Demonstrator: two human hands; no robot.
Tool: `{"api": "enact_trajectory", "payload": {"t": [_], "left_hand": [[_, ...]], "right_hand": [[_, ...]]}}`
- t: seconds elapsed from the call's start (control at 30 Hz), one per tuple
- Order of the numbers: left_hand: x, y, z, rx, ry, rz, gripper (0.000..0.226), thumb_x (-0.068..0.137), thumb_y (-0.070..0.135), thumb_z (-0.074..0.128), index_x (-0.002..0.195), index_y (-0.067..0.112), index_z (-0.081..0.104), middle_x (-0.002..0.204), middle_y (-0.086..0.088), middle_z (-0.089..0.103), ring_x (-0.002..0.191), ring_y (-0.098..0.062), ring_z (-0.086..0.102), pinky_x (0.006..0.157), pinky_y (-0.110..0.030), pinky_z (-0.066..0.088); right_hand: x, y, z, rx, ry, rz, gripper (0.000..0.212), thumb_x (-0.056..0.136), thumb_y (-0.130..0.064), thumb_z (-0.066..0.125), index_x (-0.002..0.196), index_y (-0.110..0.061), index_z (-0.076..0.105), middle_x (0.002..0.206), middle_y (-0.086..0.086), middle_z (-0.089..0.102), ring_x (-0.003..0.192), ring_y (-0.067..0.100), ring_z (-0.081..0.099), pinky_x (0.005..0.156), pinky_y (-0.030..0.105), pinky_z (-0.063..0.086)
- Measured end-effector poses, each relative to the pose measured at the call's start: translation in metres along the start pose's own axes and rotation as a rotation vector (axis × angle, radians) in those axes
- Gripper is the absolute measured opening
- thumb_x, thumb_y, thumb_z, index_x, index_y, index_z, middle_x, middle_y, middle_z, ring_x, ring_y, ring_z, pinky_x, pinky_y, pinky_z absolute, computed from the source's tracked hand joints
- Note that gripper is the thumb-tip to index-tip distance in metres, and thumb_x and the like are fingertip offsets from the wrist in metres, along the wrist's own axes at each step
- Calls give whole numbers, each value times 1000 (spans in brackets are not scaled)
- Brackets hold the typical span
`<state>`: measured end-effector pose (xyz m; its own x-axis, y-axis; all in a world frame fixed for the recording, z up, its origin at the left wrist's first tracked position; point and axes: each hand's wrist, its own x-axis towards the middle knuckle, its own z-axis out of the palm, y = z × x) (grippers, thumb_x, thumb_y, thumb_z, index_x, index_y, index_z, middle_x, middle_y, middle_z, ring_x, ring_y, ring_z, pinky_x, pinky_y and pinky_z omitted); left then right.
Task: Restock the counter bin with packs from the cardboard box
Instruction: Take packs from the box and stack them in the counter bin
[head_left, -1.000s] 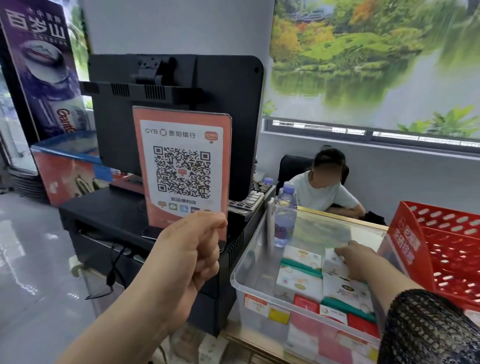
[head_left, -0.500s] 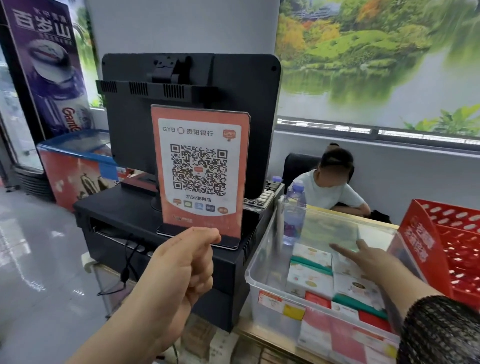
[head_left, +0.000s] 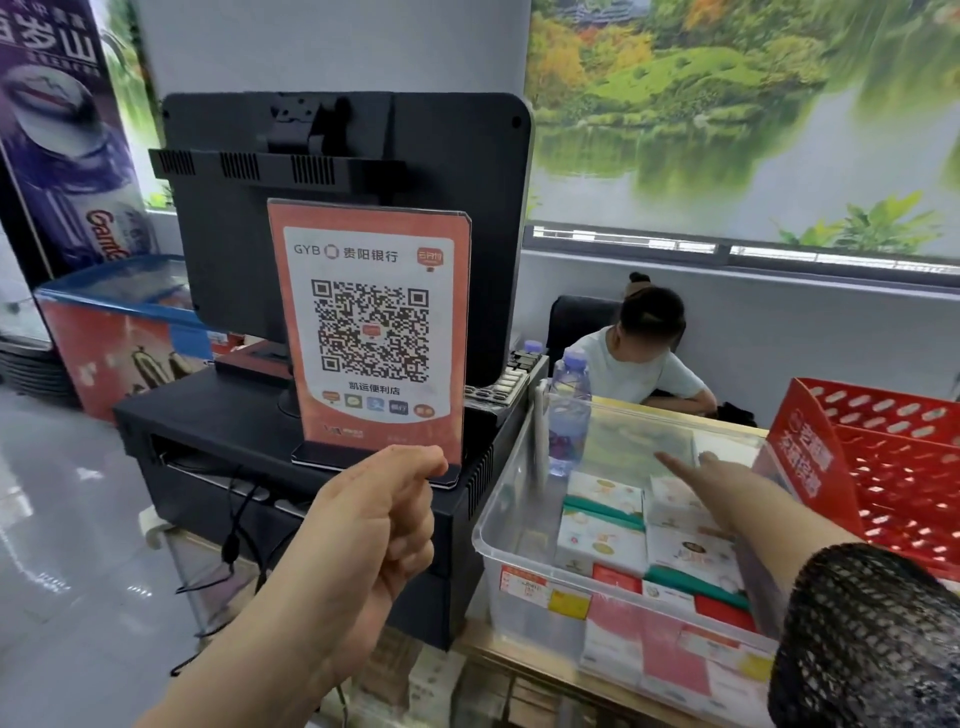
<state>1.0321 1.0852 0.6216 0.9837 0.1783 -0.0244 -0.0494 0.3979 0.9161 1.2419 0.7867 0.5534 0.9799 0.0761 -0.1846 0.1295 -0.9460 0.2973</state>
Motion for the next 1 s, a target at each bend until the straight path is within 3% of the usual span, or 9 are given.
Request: {"api": "enact_trajectory", "payload": {"t": [0.07, 0.13, 0.37, 0.5, 0.63, 0.8, 1.0], "left_hand": [[1, 2, 5, 0, -22, -10, 44, 87, 14, 56, 44, 20, 52, 47, 5, 20, 40, -10, 17, 40, -21, 19], [1, 6, 8, -6, -37, -20, 40, 87, 13, 56, 49, 20, 51, 47, 5, 20, 41, -10, 16, 39, -20, 19], [-3, 23, -1, 0, -147, -73, 24, 89, 14, 54, 68, 20, 44, 45, 7, 22, 41, -9, 16, 39, -19, 19], [-12, 28, -13, 13, -202, -116, 23, 88, 15, 55, 69, 22, 44, 44, 8, 24, 41, -8, 17, 40, -19, 19], [-25, 20, -22, 77, -197, -140, 25, 91, 17, 53, 66, 21, 47, 44, 9, 26, 42, -8, 21, 43, -18, 21], [-37, -16, -37, 172, -114, -230, 13, 89, 18, 56, 76, 20, 57, 52, 6, 40, 47, -7, 36, 42, -15, 29], [-49, -94, -78, 262, 7, -348, 13, 88, 18, 57, 79, 17, 66, 59, 5, 56, 53, -6, 48, 52, -20, 36]], "right_hand": [[-6, 1, -19, 9, 96, 6, 78, 90, -5, 54, 152, -30, 13, 150, 8, 34, 130, 26, 46, 101, 35, 44], [-16, -5, -40, 87, 178, 23, 64, 90, -4, 49, 147, -26, 30, 144, 4, 43, 124, 24, 50, 96, 34, 46], [-85, -76, -79, 734, 567, 98, 35, 90, -13, 50, 123, -18, 63, 124, 5, 63, 110, 26, 57, 90, 31, 43], [-130, -131, -89, 1146, 653, 137, 30, 87, -11, 52, 110, -21, 68, 109, 6, 69, 95, 25, 63, 89, 34, 50], [-170, -173, -91, 1506, 657, 134, 19, 83, -10, 55, 78, -29, 60, 92, 5, 68, 89, 29, 67, 85, 48, 54], [-213, -210, -77, 1712, 611, 84, 20, 88, -9, 54, 104, -19, 59, 82, 1, 64, 67, 13, 64, 63, 31, 55], [-232, -245, -16, 1708, 591, 7, 13, 91, -11, 55, 98, -21, 60, 91, 5, 69, 62, 6, 63, 65, 27, 54]]}}
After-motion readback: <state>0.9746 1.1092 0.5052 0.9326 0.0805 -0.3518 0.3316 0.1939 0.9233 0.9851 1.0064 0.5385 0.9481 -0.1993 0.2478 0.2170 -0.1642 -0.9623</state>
